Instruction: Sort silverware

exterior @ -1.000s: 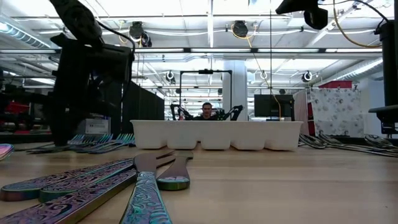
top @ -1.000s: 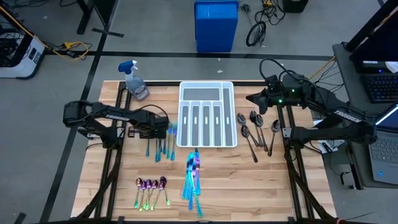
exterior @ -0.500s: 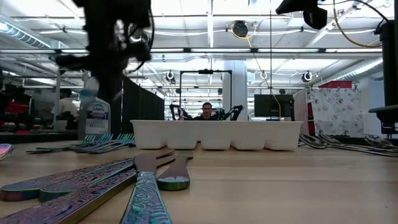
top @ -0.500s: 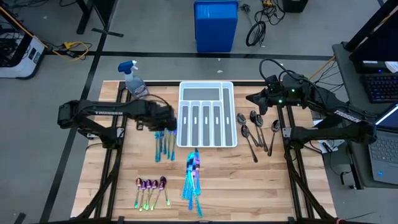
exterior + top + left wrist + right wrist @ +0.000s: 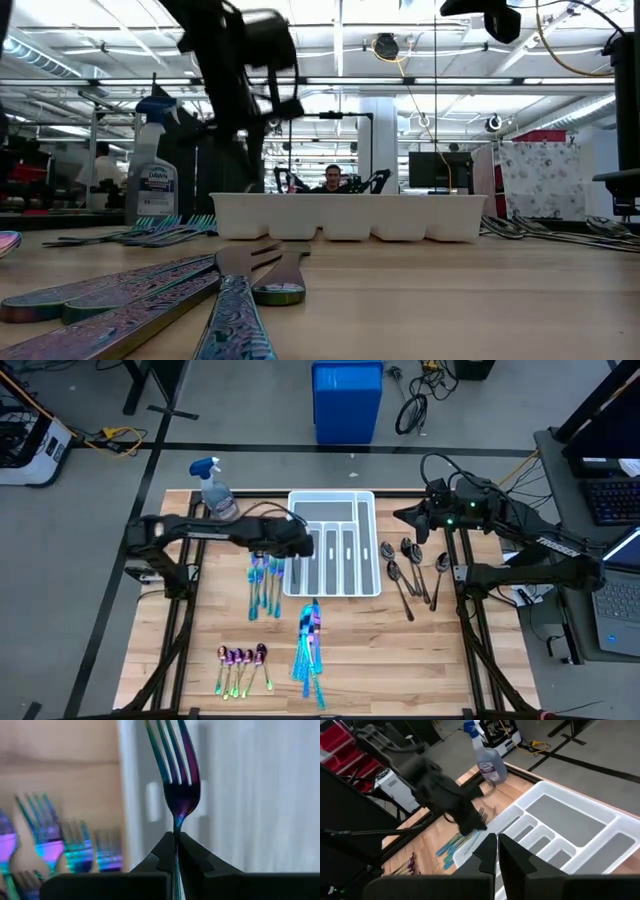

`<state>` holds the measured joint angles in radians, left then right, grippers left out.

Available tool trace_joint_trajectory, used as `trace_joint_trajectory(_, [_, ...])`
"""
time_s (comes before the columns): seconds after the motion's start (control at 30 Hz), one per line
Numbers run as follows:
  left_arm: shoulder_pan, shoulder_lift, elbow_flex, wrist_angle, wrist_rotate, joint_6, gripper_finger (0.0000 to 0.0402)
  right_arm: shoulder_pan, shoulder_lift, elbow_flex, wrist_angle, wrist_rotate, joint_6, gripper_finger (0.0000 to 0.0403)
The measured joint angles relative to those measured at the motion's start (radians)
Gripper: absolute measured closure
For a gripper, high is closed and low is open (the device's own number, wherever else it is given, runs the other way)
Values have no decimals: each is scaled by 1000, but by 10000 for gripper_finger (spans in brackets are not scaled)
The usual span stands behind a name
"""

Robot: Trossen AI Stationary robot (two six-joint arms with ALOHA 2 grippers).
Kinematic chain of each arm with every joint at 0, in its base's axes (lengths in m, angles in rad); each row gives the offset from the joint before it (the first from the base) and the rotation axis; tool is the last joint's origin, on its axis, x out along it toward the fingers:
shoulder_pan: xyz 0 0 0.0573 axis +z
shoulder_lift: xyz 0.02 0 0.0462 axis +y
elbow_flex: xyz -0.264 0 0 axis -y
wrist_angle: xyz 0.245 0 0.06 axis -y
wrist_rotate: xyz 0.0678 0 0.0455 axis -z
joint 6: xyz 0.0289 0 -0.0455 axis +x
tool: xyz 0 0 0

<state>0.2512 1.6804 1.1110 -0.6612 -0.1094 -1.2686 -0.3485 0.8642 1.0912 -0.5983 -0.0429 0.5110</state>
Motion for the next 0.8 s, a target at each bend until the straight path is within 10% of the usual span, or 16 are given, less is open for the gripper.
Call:
trace_joint_trajectory(0.43, [3,146,0,158,120,11,366,0,0,0,-6,-1,54,403])
trace_joint_trajectory(0.8, [15,-36,76,-64,153,58,276,2,0,0,-8,-3,74,403])
